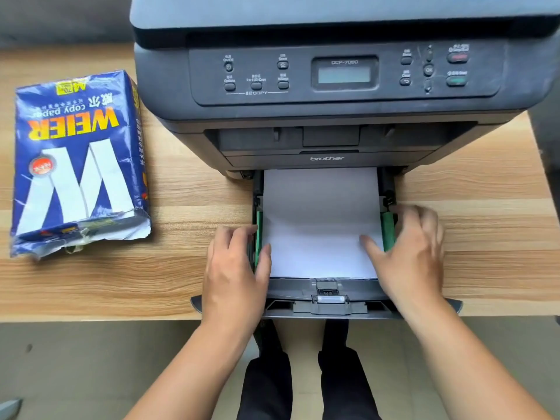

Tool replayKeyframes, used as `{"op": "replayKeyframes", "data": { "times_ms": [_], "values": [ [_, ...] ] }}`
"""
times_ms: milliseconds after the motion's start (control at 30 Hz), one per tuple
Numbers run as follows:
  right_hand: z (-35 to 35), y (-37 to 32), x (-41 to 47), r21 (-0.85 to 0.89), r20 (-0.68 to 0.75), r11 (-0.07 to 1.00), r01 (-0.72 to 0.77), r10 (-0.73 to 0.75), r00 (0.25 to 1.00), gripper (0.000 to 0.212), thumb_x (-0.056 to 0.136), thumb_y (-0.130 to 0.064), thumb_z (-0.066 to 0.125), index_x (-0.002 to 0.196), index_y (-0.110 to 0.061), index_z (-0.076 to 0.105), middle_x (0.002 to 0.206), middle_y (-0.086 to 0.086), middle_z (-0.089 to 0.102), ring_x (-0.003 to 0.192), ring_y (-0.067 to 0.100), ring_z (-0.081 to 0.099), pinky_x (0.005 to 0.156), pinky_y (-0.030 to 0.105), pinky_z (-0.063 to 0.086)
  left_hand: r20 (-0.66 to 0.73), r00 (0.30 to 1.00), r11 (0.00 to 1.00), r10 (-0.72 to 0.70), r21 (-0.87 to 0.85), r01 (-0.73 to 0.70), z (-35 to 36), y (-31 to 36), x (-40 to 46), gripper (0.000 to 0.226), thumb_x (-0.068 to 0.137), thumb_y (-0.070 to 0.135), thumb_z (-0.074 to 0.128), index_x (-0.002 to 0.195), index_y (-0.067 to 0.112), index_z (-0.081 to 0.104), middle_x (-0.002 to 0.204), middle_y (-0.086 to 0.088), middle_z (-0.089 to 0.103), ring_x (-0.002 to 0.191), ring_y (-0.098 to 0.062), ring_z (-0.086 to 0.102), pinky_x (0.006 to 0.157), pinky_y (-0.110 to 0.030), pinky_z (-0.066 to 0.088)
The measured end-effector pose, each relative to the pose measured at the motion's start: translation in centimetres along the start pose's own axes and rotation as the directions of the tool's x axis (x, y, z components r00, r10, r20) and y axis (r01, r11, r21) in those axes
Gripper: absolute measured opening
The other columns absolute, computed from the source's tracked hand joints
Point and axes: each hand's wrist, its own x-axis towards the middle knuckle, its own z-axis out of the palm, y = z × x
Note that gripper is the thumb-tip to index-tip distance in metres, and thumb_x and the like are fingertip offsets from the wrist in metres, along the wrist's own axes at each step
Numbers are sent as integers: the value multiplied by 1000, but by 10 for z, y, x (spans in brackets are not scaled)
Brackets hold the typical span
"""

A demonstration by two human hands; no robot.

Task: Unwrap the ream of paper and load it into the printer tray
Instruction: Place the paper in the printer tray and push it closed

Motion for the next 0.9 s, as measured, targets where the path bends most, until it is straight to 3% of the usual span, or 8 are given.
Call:
{"op": "replayKeyframes", "data": {
  "times_ms": [133, 200, 400, 533, 700, 900],
  "values": [
    [-7, 20, -15, 102, 87, 988, -117, 108, 990, 40, 79, -15, 80, 109, -12, 54, 108, 8, 56, 97, 35, 58, 72, 36, 41, 86, 995, 999, -41, 15, 40, 14, 2, 6, 34, 84, 18, 77, 115, 13, 62, 102, -2, 54, 95, -28, 56, 79, -33, 43],
    [-7, 23, -13, 119, 122, 983, -142, 127, 984, 36, 78, -15, 80, 102, -12, 53, 101, 8, 57, 87, 30, 56, 70, 35, 39, 110, 993, 998, -53, 52, 47, 17, 4, 4, 39, 82, 12, 76, 117, 13, 59, 105, -4, 53, 100, -29, 55, 81, -39, 46],
    [-6, 26, 0, 69, 271, 978, -195, 170, 948, 35, 81, -25, 80, 100, -12, 54, 99, 9, 62, 88, 30, 56, 71, 34, 39, 115, 988, 989, -99, 121, 85, 19, 8, 10, 55, 83, 11, 78, 128, 11, 47, 119, -10, 50, 110, -33, 52, 87, -45, 47],
    [-8, 25, 0, 9, 178, 989, -149, 146, 973, 25, 83, -30, 75, 96, -15, 60, 92, 7, 68, 86, 34, 62, 69, 36, 46, 63, 994, 987, -86, 144, 76, 19, 13, 3, 46, 84, 2, 70, 127, 4, 55, 116, -15, 52, 105, -39, 56, 84, -49, 49],
    [-2, 25, -9, 9, 59, 991, -131, 130, 990, 12, 89, -28, 65, 92, -16, 66, 93, 8, 72, 87, 37, 62, 65, 35, 42, 17, 993, 988, -115, 106, 113, 21, 25, -13, 50, 91, 5, 66, 140, 1, 54, 119, -18, 62, 108, -40, 58, 87, -48, 49],
    [-1, 25, -9, 62, 20, 991, -121, 120, 993, 11, 87, -28, 67, 85, -17, 70, 85, 10, 73, 89, 38, 62, 75, 38, 47, 44, 983, 973, -179, 154, 171, 17, 37, -15, 50, 99, 12, 57, 148, 12, 47, 114, -16, 72, 104, -39, 64, 86, -43, 47]
  ]
}}
